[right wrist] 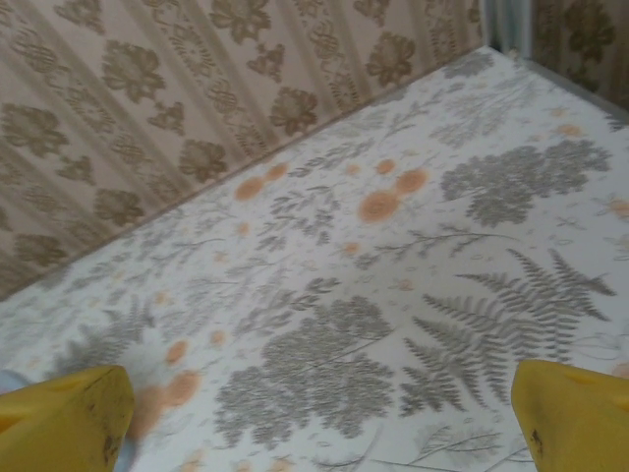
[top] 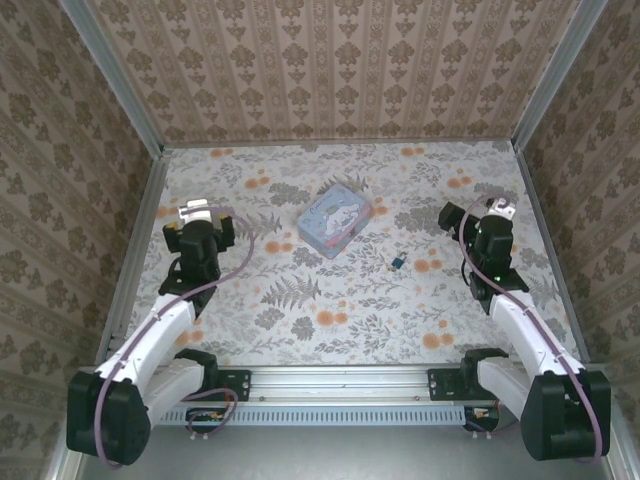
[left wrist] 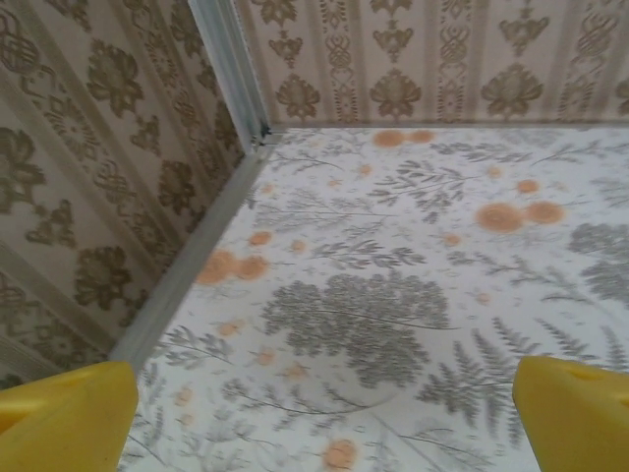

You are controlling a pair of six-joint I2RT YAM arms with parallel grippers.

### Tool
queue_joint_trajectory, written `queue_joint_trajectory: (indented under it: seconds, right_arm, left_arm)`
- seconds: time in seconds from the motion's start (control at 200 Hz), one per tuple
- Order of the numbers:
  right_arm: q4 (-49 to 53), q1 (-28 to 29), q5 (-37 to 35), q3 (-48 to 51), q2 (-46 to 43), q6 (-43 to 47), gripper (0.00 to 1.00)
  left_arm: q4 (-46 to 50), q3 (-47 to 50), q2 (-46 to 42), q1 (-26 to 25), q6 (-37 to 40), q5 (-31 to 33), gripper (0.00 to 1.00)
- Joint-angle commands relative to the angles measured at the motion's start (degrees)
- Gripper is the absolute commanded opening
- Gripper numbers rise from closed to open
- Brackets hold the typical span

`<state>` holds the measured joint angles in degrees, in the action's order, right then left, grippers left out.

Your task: Unlock a padlock with a key

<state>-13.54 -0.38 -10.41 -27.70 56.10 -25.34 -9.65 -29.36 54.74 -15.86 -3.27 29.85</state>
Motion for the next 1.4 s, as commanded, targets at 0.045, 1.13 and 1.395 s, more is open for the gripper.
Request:
queue_joint_trajectory:
  seconds: [0.045,1.13,1.395]
  right_arm:
    - [-10.60,-0.36,-8.44,3.00,3.11,6.69,1.00]
    - [-38.18,0.12,5.59,5.35,32.03,21.30,0.99]
    - [-40.42,0.65,3.80,7.00,31.48,21.48,0.99]
  left_arm:
    - [-11.39,3.60,3.78,3.73,8.66,-3.64,1.00]
    - [-40.73,6.56,33.56,13.10,5.66,-22.36,1.00]
    - [-40.01,6.43,33.37,14.10,5.29,-23.90,1.00]
